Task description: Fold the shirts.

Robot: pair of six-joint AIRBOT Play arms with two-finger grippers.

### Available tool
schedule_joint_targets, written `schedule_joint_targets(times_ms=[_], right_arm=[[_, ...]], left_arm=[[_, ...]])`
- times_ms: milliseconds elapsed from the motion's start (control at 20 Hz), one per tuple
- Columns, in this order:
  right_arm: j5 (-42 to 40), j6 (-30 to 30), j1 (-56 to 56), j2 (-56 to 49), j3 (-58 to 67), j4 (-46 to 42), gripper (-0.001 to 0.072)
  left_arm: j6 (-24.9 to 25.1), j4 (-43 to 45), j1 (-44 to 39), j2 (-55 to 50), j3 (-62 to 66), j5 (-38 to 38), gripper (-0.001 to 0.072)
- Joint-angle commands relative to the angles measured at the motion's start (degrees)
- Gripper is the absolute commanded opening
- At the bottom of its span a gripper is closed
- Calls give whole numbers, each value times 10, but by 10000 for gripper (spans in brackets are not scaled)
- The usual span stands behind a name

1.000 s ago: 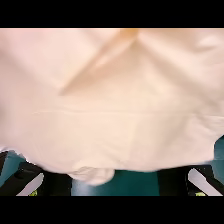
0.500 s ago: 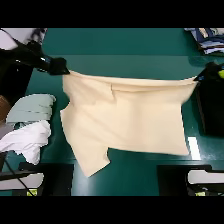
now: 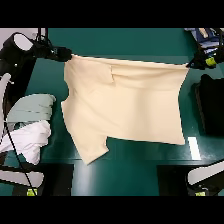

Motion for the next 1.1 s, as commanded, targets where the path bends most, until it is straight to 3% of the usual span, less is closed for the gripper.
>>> schedule_joint_targets(times_ms=[0, 200, 600, 650, 700, 750, 800, 900, 1050], right_arm=[[11, -5, 16, 29, -24, -89, 20], [-31, -20, 46, 99, -174, -130, 19], [-146, 3, 85, 164, -368, -127, 22], [-143, 3, 85, 168, -370, -125, 80], [-140, 3, 84, 173, -368, -126, 261], [-134, 3, 82, 179, -364, -125, 337], [-127, 3, 77, 189, -360, -125, 337], [-110, 3, 60, 218, -361, -124, 337], [-84, -1, 27, 281, -405, -124, 344]], left_arm=[[29, 7, 1, -3, 20, -94, 29], [21, 63, 1, -3, -35, -164, 29], [17, 66, 1, -3, -181, -116, 32], [6, 67, 1, -3, -180, -118, 112], [-5, 71, 1, -3, -176, -126, 433], [-15, 85, 1, -3, -168, -147, 532], [-19, 104, 1, -2, -158, -178, 489], [-23, 140, 1, 18, -151, -232, 487], [-59, 143, 1, 85, -181, -241, 488]])
